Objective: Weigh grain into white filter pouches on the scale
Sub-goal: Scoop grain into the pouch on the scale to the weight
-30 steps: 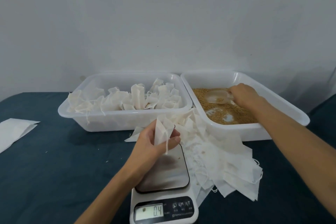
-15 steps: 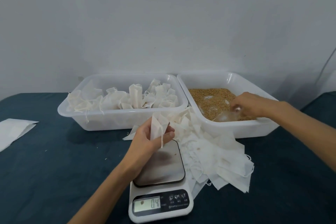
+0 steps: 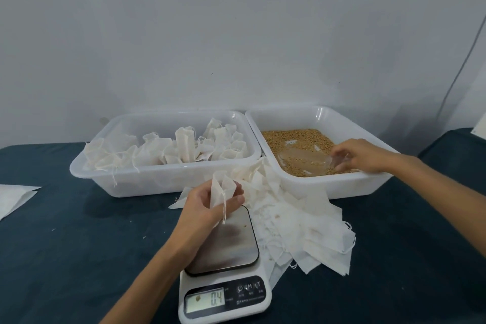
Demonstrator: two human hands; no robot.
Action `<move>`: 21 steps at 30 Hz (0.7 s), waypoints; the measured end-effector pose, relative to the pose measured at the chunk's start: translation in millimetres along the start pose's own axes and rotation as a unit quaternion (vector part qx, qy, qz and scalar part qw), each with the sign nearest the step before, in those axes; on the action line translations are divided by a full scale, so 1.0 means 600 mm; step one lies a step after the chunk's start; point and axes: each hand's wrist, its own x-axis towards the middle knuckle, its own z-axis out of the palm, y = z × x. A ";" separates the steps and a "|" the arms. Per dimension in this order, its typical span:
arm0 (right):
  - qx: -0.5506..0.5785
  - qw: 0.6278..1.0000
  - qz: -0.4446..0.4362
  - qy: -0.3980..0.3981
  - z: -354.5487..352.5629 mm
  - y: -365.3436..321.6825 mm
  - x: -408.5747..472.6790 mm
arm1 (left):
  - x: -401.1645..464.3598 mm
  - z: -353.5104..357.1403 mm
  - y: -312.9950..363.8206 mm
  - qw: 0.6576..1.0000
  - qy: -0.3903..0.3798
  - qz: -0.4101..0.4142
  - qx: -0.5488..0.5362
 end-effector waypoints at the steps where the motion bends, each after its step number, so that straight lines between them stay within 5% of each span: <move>1: 0.000 1.000 -0.004 0.006 -0.001 0.001 -0.002 | -0.001 0.001 0.000 1.000 -0.001 -0.001 -0.005; 11: 0.047 0.995 -0.035 0.086 -0.005 -0.013 -0.025 | 0.001 0.001 -0.007 1.000 -0.006 0.009 -0.001; 21: 0.081 0.982 -0.164 0.056 -0.015 -0.152 -0.063 | 0.002 0.005 -0.009 1.000 -0.003 0.007 0.012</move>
